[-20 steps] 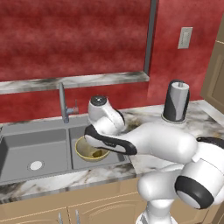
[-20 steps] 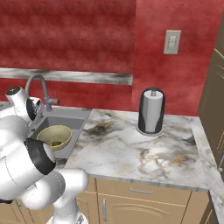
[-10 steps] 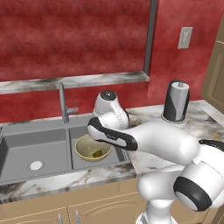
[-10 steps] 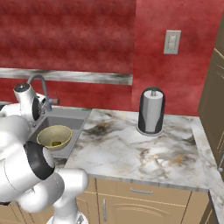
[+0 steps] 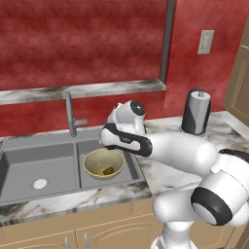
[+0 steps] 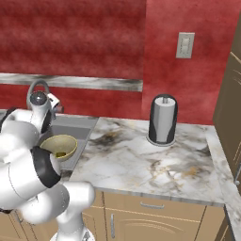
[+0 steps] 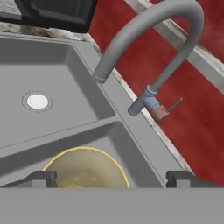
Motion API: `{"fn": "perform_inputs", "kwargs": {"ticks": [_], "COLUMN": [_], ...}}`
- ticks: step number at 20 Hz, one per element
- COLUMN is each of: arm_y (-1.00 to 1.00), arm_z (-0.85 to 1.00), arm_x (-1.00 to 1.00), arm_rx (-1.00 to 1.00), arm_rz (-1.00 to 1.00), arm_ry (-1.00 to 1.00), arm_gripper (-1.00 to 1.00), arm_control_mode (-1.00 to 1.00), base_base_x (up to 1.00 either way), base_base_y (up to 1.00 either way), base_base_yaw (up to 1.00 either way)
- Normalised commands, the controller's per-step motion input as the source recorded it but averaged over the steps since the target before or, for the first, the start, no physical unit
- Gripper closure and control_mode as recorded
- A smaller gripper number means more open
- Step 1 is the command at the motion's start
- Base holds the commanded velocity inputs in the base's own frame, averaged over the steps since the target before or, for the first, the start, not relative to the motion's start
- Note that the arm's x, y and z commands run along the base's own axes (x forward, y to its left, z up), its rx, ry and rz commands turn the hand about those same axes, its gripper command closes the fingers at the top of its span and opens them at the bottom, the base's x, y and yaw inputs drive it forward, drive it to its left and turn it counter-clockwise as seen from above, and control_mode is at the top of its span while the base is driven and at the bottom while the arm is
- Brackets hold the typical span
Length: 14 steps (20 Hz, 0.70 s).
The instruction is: Pick the kiwi from the cabinet and place it in the bowl. Then pick the bowl and place it in the sink. Then turn on the sink facuet.
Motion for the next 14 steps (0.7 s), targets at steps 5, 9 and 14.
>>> {"fn": "perform_inputs", "kwargs": {"ticks": [5, 9, 14], "arm_y": [-0.01, 0.0, -0.15], "arm_z": [-0.01, 0.0, 0.0], "arm_x": [0.3, 0.29, 0.23], "arm_rx": [0.23, 0.21, 0.28], "arm_rz": [-0.06, 0.0, 0.0], "arm_ry": [-0.27, -0.27, -0.18], "arm_gripper": [-1.0, -1.0, -1.0], "arm_control_mode": [-1.0, -1.0, -1.0], "base_base_x": [0.0, 0.0, 0.0], "base_base_y": [0.0, 0.0, 0.0], "base_base_yaw": [0.0, 0.0, 0.0]}}
